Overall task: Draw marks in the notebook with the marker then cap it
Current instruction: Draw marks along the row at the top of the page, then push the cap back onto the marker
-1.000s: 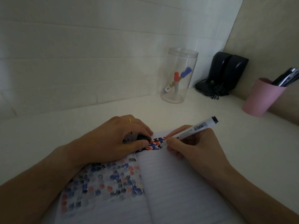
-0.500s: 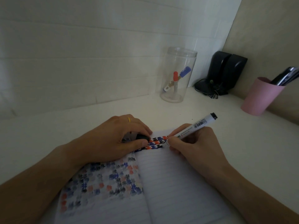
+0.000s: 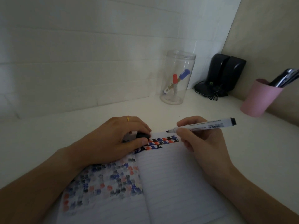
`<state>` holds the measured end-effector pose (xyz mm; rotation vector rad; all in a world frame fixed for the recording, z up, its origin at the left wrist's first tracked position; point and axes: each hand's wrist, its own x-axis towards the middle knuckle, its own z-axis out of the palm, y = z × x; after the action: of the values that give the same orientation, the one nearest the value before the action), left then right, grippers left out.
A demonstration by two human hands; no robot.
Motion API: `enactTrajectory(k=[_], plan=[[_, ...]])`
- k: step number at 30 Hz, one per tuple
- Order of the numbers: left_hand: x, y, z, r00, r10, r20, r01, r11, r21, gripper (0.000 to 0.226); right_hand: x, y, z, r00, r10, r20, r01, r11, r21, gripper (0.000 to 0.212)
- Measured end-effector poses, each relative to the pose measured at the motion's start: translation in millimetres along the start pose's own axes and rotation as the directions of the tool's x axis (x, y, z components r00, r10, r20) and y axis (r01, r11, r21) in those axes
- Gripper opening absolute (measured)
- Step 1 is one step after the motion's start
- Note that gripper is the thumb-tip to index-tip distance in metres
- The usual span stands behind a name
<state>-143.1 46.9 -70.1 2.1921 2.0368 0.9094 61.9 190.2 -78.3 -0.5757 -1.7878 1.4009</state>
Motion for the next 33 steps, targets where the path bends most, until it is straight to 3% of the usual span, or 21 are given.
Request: enactTrajectory(k=[4,9,13,16,25,33], plan=[[1.1,2.1,0.0,0.996,-0.009,-0.087,0.011,1.000,0.028,0.019,-0.9,-3.1,-1.3,0.996,-0.035,0.086,0.022,0.989,0.146,0.007],[-0.2,2.0,-0.2,0.987,-0.040,-0.156,0.052,0.996,0.078,0.029,-0.8,-4.6,-1.4,0.986,0.108,0.123,-0.145,0.926,0.349,0.028],[-0.6,1.5,0.3,0.982,-0.059,-0.181,0.072,0.995,0.070,0.034,1.2,-0.7,-2.3,0.982,0.156,0.107,-0.183,0.926,0.329,0.029],[-1.2,1.6,-0.6,0.974,-0.099,-0.205,0.110,0.993,0.041,0.035,2.3,-2.2,-1.4,0.984,0.134,0.115,-0.168,0.912,0.373,0.007],[-1.5,-0.2,0.6,0.958,-0.183,-0.220,0.183,0.983,-0.021,0.017,6.5,0.0,-5.7,0.986,0.139,0.092,-0.165,0.882,0.442,0.040],[-1.2,2.6,-0.1,0.966,-0.164,-0.198,0.165,0.986,-0.012,0.018,5.0,-2.1,-3.4,0.986,0.138,0.096,-0.166,0.893,0.418,0.038]])
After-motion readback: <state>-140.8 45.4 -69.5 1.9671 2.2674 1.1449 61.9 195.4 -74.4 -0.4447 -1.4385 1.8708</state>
